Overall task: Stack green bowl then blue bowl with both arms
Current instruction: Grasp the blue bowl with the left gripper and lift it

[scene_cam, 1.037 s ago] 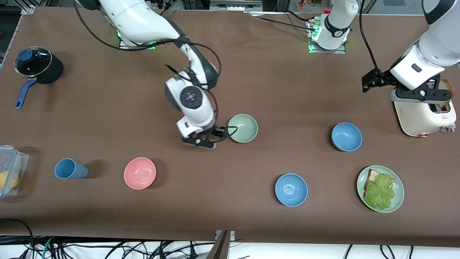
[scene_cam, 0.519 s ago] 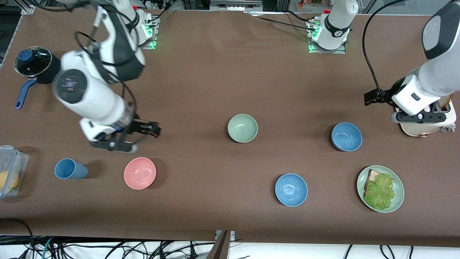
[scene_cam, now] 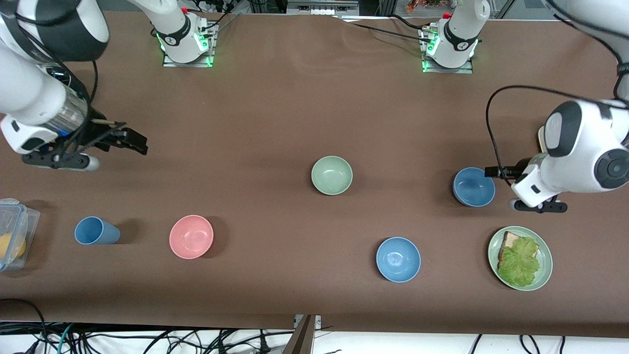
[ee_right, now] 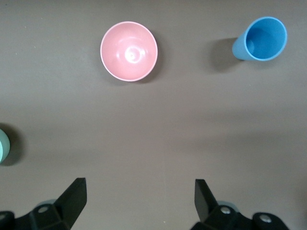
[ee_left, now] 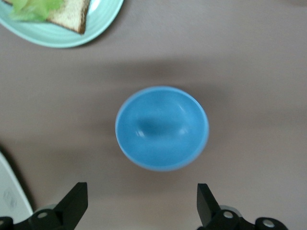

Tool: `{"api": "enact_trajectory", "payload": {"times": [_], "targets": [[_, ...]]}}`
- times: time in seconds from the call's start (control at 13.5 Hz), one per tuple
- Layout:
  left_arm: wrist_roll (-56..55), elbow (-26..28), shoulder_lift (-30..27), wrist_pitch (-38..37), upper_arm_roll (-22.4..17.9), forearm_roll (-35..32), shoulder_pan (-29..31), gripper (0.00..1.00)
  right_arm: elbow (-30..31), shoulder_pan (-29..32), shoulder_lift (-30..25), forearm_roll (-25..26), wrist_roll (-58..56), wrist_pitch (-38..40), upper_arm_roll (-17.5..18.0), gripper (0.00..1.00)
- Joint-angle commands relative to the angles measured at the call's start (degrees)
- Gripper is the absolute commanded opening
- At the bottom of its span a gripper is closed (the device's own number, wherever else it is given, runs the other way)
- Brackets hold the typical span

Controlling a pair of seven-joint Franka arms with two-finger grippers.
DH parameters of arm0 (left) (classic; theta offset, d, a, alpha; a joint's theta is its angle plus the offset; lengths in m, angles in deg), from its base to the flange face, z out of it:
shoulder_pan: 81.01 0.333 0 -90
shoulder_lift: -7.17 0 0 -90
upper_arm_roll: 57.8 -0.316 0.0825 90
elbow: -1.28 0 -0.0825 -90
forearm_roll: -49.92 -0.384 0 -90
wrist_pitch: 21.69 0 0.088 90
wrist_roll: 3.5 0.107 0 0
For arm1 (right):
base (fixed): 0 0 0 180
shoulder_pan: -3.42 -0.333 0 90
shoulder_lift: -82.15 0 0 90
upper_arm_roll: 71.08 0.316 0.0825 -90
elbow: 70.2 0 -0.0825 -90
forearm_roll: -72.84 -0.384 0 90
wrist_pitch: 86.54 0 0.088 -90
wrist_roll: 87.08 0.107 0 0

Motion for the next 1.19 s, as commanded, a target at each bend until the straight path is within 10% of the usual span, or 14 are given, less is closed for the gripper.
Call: {"api": "enact_trajectory", "payload": {"times": [0.0,0.52,0.74,1.11], "targets": [[8.8,2.2,1.8,3.2,0.5,-0.9,3.8,1.00,1.8,3.2,-1.5,0.0,-1.4,0.4,3.2,0.99],[20.0,13.0,3.5,24.2,0.5,-1.0,4.9,0.95,2.1,3.1,-1.4,2.0,-6.1,1.1,2.8,0.99],[22.1,13.0,5.3,25.7,0.5,-1.0,5.5,0.07,1.6,3.1,-1.0,3.7,-6.1,1.5,2.8,0.99],[24.4,12.2,5.5,25.4,0.6,-1.0,5.3,0.00,-0.8,3.5,-0.2,3.6,-7.9,2.4,2.6,0.99]]}}
